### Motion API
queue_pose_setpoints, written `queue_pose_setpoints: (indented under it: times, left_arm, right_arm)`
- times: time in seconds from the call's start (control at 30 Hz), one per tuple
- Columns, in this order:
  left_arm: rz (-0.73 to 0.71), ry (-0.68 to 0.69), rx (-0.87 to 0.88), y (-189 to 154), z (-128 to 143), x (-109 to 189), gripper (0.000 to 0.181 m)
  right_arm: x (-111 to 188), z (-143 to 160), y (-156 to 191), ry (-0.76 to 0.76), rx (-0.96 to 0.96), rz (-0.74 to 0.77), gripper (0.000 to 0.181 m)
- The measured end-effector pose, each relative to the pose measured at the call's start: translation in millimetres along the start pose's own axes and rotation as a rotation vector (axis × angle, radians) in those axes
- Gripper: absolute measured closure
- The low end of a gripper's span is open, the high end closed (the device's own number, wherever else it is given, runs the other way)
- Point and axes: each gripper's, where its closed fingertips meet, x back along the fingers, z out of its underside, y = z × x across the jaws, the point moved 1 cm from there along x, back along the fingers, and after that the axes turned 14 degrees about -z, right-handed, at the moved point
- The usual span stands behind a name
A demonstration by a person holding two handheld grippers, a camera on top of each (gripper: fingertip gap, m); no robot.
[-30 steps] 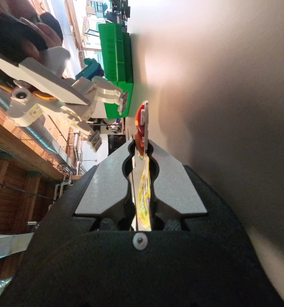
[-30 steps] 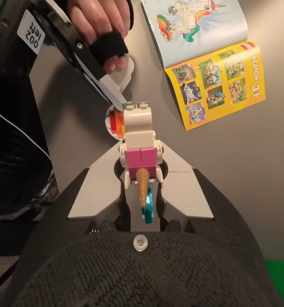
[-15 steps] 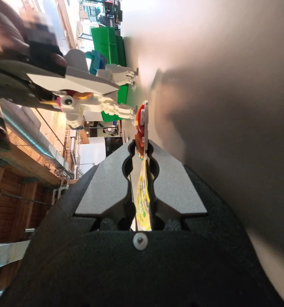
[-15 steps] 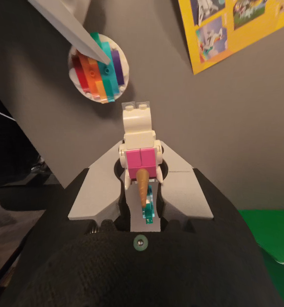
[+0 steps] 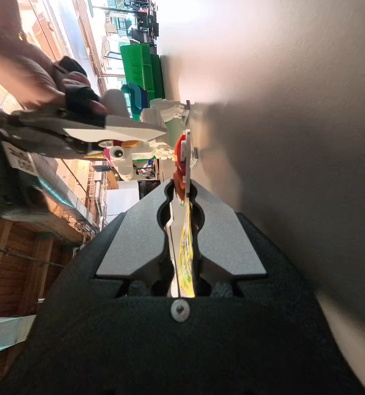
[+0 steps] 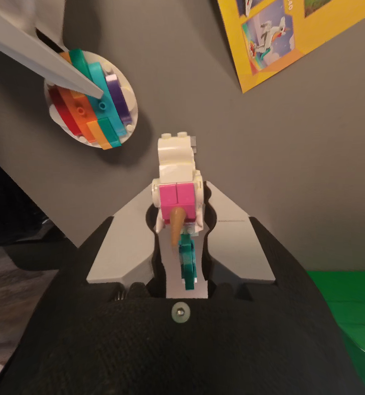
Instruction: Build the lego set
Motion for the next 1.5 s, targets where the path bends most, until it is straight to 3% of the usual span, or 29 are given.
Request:
queue_pose_setpoints:
  times: [0.2, 0.27, 0.37, 0.47, 0.57, 0.73, 0.8, 0.97, 1.27, 1.33, 1.43, 1.5]
  left_arm:
    - [-0.003, 0.007, 0.015, 2, 1, -1, 0.17]
    - [-0.002, 0.012, 0.031, 2, 2, -2, 0.17]
    - [0.007, 0.03, 0.084, 4, 4, -5, 0.168]
    - [0.015, 0.039, 0.147, 7, 6, -6, 0.168]
    - [0.017, 0.036, 0.207, 10, 4, -6, 0.169]
    - [0.03, 0.014, 0.286, 14, -2, -5, 0.169]
    - [0.04, 0.01, 0.322, 14, -4, -4, 0.169]
    - [0.002, -0.023, 0.405, 26, -8, -2, 0.159]
    - [0.011, -0.001, 0.333, 21, -9, -4, 0.17]
    - [-0.008, 0.002, 0.311, 24, -8, -4, 0.17]
    - [-0.04, -0.015, 0.292, 28, -11, -4, 0.17]
    - [-0.013, -0.022, 0.267, 22, -12, -4, 0.17]
  right_arm:
    - [44, 1, 3, -0.156, 0.024, 0.164, 0.099]
    - [65, -1, 17, -0.25, 0.071, 0.255, 0.096]
    - [67, -19, 66, -0.404, 0.292, 0.281, 0.113]
    - [32, -29, 93, -0.412, 0.451, 0.312, 0.112]
    - [-2, -36, 84, -0.362, 0.552, 0.494, 0.106]
    - [-15, -44, 65, -0.315, 0.628, 0.794, 0.139]
    - [-11, -45, 62, -0.324, 0.635, 0.869, 0.163]
    - [0, -43, 60, -0.358, 0.593, 0.958, 0.171]
    - [-4, -36, 64, -0.345, 0.608, 0.987, 0.17]
    - [2, -36, 73, -0.428, 0.627, 0.901, 0.158]
    - [40, -21, 61, -0.568, 0.474, 0.783, 0.102]
    - [52, -3, 39, -0.551, 0.349, 0.685, 0.091]
